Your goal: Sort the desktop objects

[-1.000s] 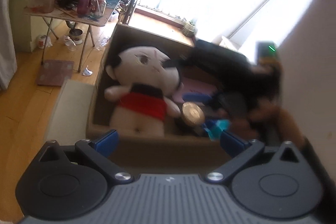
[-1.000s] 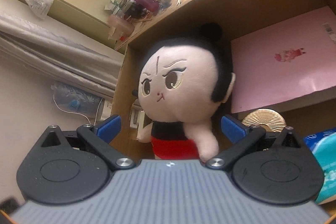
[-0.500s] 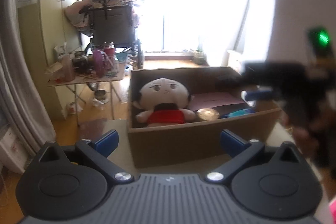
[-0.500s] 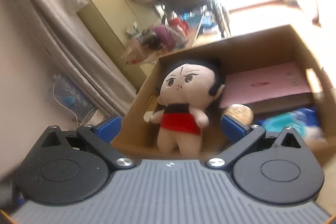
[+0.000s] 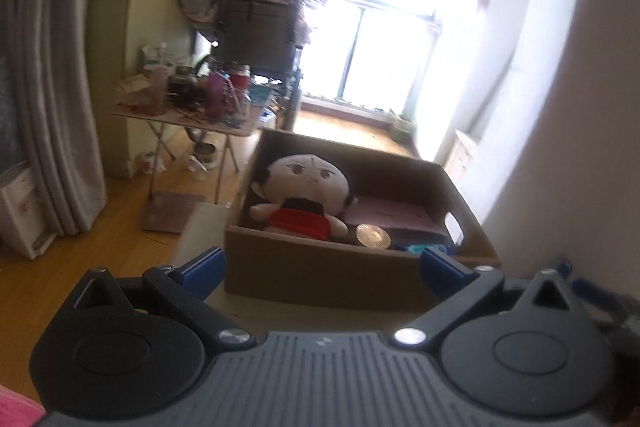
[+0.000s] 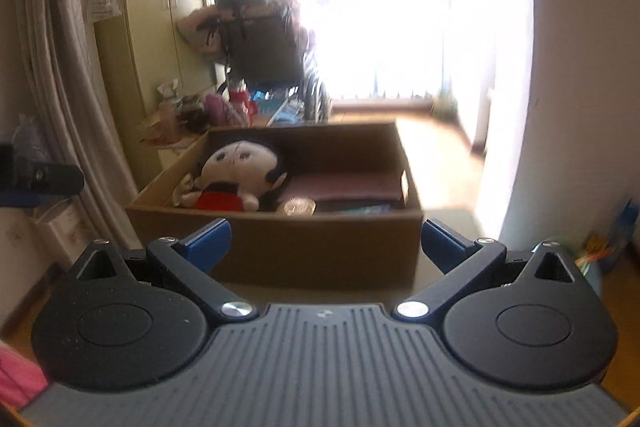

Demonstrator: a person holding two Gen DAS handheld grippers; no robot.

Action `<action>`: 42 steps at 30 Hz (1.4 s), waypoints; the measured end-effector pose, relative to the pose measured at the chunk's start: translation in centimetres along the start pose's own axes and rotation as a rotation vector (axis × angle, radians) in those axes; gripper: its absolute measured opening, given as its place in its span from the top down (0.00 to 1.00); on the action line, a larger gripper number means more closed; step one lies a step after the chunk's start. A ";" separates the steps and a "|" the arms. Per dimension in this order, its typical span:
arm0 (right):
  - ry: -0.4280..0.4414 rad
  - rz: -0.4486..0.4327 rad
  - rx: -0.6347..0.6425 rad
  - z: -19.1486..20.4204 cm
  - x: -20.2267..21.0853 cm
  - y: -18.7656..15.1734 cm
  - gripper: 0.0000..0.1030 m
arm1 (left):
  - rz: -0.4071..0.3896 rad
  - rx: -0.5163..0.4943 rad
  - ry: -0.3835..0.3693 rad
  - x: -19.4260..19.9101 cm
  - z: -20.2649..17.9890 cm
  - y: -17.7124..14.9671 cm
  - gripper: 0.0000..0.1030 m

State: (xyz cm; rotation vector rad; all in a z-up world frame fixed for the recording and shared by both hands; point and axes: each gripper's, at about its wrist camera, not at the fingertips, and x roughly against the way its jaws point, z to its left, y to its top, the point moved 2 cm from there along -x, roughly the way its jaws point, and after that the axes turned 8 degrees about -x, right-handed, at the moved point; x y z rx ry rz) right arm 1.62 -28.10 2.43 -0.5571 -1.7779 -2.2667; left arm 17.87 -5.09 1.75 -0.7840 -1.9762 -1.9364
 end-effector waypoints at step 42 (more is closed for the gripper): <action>-0.142 0.415 0.020 2.9 -7.0 0.3 0.01 | 0.342 -0.077 0.143 -5.6 -1.6 -0.3 0.00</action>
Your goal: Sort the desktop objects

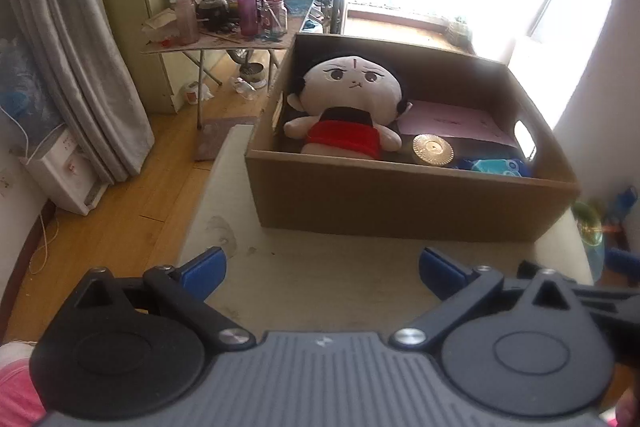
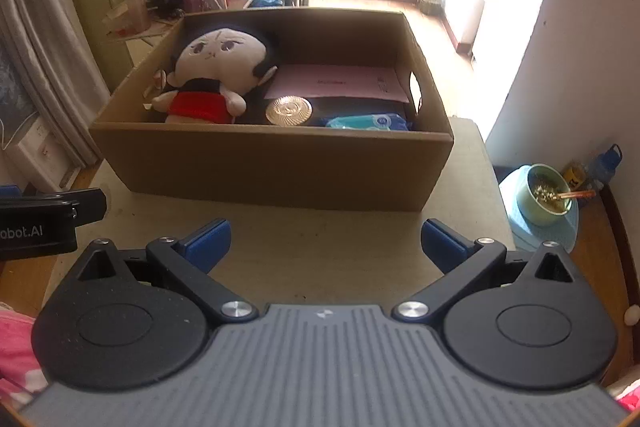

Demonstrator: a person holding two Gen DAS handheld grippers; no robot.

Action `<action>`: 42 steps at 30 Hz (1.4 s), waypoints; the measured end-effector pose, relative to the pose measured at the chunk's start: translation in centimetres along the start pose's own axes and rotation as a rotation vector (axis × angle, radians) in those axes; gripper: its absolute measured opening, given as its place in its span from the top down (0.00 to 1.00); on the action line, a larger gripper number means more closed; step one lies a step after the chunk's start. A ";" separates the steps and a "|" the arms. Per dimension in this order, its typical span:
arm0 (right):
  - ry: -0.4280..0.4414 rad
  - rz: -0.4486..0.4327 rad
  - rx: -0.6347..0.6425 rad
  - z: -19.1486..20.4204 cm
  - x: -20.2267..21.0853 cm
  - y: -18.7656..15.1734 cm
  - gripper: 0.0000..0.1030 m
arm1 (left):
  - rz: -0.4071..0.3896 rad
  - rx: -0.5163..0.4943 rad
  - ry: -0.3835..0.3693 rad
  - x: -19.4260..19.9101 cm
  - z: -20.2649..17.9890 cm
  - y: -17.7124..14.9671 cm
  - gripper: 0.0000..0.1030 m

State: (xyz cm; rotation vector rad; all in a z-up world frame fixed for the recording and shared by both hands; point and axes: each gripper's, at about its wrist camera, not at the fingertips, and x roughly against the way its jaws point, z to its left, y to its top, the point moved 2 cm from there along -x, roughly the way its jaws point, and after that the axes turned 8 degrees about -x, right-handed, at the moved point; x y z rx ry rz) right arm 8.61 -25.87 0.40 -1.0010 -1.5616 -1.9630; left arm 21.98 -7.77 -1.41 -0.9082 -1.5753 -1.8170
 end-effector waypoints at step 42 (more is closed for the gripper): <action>-0.013 0.063 -0.046 -0.7 -1.8 0.8 0.01 | 0.038 -0.030 -0.031 -1.0 -0.8 -0.1 0.00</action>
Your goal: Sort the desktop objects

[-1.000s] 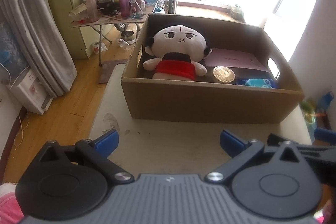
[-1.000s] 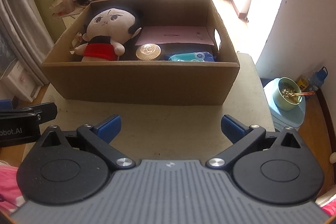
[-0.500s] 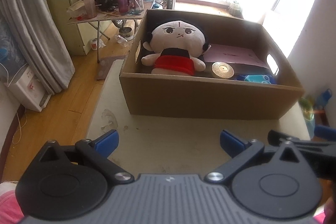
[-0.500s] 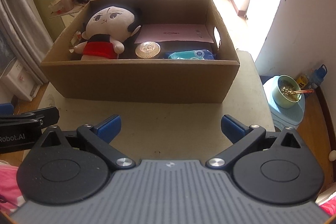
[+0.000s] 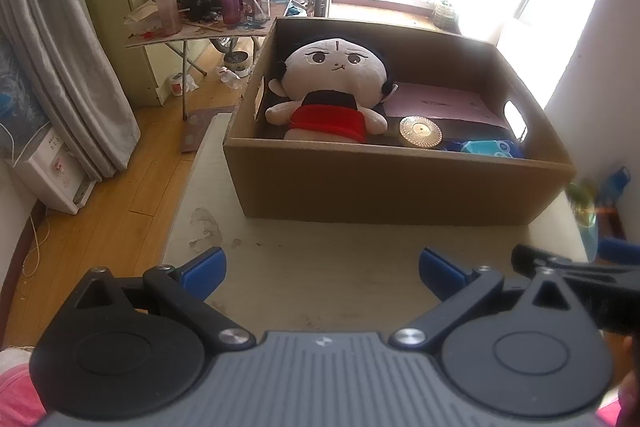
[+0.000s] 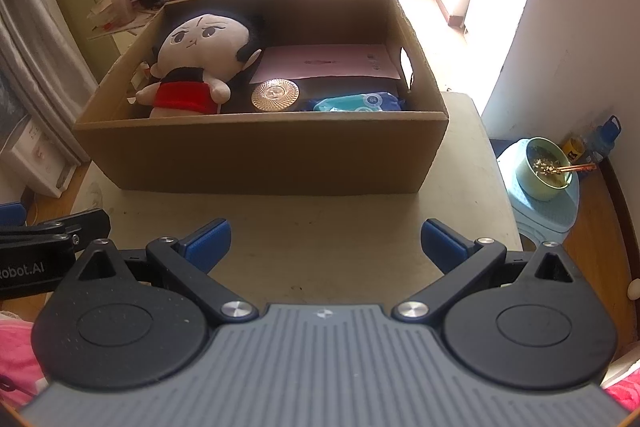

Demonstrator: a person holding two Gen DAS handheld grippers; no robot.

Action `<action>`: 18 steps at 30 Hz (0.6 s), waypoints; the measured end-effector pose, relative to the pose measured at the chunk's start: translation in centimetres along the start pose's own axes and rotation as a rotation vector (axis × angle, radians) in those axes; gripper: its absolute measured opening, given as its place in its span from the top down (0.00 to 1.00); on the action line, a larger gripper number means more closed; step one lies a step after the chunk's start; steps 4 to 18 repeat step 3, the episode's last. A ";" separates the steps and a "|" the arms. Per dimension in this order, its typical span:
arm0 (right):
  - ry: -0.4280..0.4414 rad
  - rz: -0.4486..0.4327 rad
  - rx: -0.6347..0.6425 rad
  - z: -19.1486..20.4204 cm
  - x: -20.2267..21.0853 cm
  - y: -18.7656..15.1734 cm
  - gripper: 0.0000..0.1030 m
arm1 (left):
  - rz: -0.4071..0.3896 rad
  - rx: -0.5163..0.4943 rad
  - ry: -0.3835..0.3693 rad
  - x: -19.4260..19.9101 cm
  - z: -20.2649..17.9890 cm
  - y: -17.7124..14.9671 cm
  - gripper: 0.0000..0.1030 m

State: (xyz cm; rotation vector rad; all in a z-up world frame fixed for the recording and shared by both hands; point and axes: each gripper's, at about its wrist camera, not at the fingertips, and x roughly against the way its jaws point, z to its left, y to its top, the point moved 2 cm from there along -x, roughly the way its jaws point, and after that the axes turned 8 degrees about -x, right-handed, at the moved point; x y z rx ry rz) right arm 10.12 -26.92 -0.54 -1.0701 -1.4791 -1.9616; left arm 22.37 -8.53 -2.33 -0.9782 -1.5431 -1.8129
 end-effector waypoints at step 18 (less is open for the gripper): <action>0.000 0.001 -0.002 0.0 0.0 0.0 0.01 | -0.001 0.001 0.001 0.0 0.0 0.0 0.00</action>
